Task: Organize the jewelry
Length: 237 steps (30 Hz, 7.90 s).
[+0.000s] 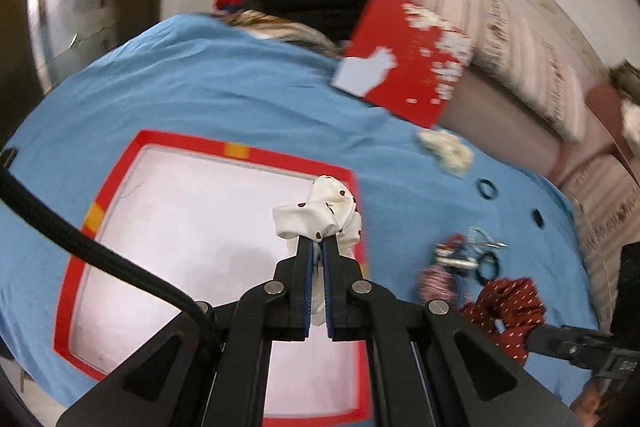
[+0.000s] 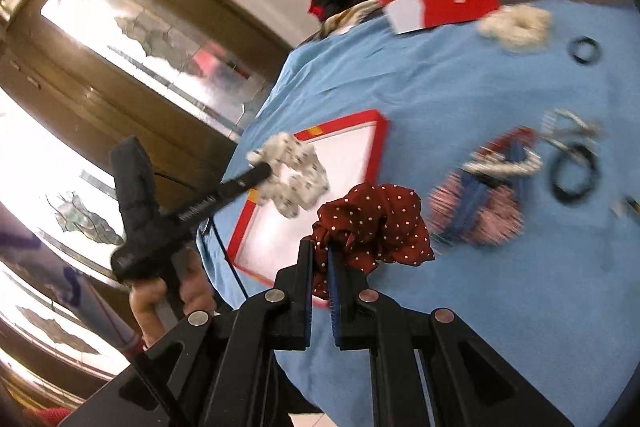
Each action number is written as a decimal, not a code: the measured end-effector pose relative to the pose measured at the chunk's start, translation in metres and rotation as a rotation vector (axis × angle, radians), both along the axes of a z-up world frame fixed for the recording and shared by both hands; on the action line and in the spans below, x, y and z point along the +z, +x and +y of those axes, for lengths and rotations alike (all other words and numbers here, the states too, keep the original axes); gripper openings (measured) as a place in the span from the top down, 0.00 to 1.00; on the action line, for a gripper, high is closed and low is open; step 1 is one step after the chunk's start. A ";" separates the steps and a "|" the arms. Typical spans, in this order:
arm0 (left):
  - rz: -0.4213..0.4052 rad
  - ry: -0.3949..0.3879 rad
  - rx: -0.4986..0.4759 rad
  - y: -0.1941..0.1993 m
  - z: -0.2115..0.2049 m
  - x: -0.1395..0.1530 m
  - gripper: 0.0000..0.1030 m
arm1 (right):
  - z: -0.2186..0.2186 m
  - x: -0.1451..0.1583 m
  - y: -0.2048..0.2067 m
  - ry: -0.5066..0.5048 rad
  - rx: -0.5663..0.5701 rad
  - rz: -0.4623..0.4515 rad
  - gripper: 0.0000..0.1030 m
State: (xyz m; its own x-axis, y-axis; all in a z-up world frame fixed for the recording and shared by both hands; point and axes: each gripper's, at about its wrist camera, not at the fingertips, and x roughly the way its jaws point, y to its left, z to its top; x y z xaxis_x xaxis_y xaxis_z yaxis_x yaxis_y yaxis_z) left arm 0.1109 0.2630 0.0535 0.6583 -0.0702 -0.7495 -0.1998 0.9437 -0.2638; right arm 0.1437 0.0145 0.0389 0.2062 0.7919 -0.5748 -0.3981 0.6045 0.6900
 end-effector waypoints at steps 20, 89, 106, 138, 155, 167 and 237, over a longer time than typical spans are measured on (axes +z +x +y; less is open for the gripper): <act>0.008 0.039 0.201 0.060 0.088 -0.050 0.94 | 0.169 -0.055 0.126 -0.350 -0.008 0.001 0.92; 0.166 0.239 -0.688 0.089 -0.331 -0.111 1.00 | -0.246 -0.099 0.032 -0.529 -0.498 0.004 0.95; 0.030 0.008 -0.551 0.045 -0.249 -0.041 0.96 | -0.236 -0.082 0.014 -0.398 -0.526 -0.004 0.95; 0.027 0.076 -0.529 0.071 -0.262 -0.064 0.95 | -0.247 -0.093 0.032 -0.354 -0.547 0.041 0.95; 0.028 0.070 -0.049 0.013 -0.035 -0.015 0.95 | -0.081 -0.032 -0.003 -0.233 -0.267 -0.041 0.95; 0.090 0.174 0.233 0.010 0.065 -0.035 0.94 | 0.121 -0.056 0.035 -0.259 -0.008 0.031 0.95; 0.120 -0.174 -0.492 0.040 -0.204 -0.074 0.49 | -0.205 -0.073 -0.025 -0.346 -0.377 0.025 0.52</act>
State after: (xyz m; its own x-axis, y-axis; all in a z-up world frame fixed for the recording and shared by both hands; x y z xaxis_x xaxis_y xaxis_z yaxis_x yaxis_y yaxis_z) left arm 0.1504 0.0587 -0.0208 0.4265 -0.4785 -0.7676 0.2166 0.8780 -0.4270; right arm 0.1191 -0.1900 -0.0344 0.4242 0.4275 -0.7983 -0.0942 0.8976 0.4306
